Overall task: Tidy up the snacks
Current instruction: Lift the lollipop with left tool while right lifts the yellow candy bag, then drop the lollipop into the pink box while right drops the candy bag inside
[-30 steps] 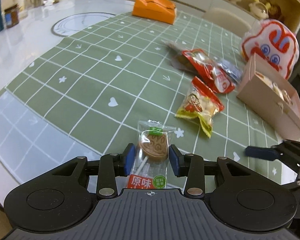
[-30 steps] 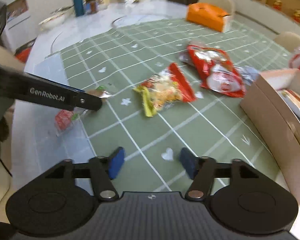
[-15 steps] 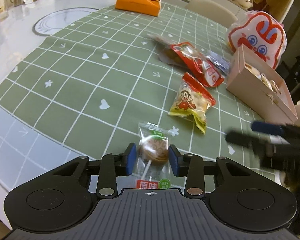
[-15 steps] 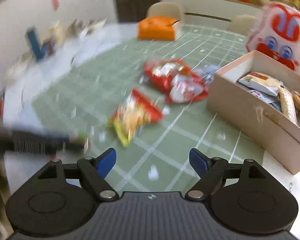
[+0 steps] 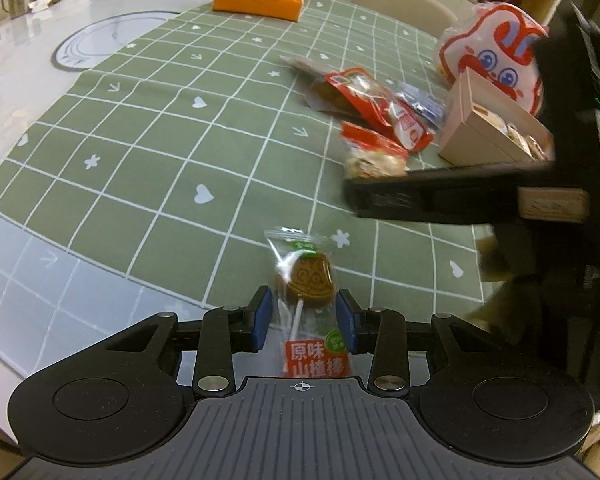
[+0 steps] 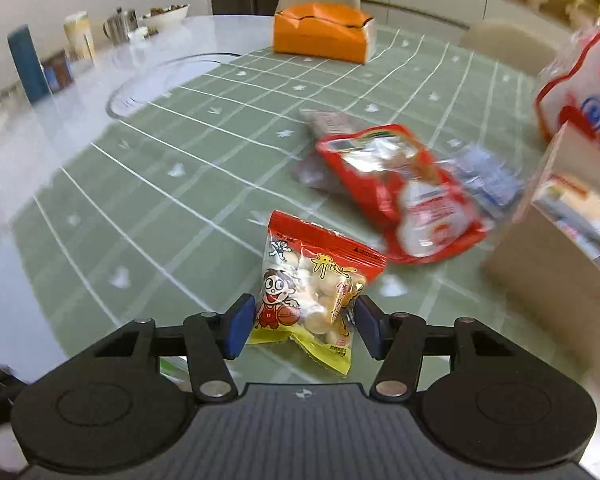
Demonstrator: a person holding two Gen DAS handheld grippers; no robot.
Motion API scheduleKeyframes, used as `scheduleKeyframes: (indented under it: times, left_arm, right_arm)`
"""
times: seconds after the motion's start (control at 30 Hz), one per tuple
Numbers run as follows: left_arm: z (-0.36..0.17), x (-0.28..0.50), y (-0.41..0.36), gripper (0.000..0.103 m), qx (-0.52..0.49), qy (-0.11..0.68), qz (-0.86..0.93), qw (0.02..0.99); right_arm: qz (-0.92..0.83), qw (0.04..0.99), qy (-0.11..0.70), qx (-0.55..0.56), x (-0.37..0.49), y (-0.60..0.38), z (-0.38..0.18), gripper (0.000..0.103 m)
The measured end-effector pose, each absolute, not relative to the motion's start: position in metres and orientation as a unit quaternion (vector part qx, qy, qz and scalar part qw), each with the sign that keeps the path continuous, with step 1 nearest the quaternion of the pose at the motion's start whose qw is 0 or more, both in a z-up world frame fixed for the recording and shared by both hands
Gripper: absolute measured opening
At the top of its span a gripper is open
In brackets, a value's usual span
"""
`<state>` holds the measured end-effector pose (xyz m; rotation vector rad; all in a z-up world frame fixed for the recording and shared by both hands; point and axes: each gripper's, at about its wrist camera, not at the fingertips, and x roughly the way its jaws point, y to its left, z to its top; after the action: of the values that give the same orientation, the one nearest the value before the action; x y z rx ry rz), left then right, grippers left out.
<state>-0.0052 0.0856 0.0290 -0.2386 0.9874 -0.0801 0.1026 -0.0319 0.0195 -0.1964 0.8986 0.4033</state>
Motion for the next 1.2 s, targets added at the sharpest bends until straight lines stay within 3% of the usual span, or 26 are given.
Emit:
scheduleKeyframes:
  times: [0.3,0.53,0.8,0.97,1.07,1.1,1.13,1.2]
  left_arm:
    - [0.028,-0.007,0.077,0.043,-0.09,0.466,-0.063,0.878]
    - [0.03,0.021,0.07,0.042,-0.095,0.479,-0.059,0.871]
    - [0.029,0.038,0.048,0.044,-0.038,0.484,-0.085,0.87]
    - [0.028,0.03,0.039,0.045,0.012,0.474,-0.124,0.872]
    - [0.028,0.027,0.04,0.043,0.019,0.475,-0.14,0.869]
    - [0.028,0.027,0.041,0.043,0.018,0.477,-0.144,0.867]
    - [0.029,0.028,0.041,0.042,0.019,0.48,-0.148,0.864]
    - [0.03,0.029,0.041,0.042,0.023,0.486,-0.162,0.859]
  right_arm:
    - [0.217,0.865,0.445,-0.082,0.041,-0.132,0.029,0.05]
    - [0.201,0.869,0.445,-0.082,0.018,-0.156,0.028,0.051]
    - [0.15,0.885,0.439,-0.033,0.011,-0.159,0.019,0.064]
    - [0.119,0.889,0.441,0.021,0.016,-0.156,0.017,0.077]
    - [0.097,0.895,0.435,0.003,0.021,-0.147,0.015,0.075]
    - [0.092,0.896,0.434,-0.01,0.022,-0.143,0.014,0.072]
    - [0.087,0.897,0.433,-0.021,0.023,-0.14,0.014,0.057]
    - [0.088,0.896,0.433,-0.044,0.023,-0.135,0.019,0.053]
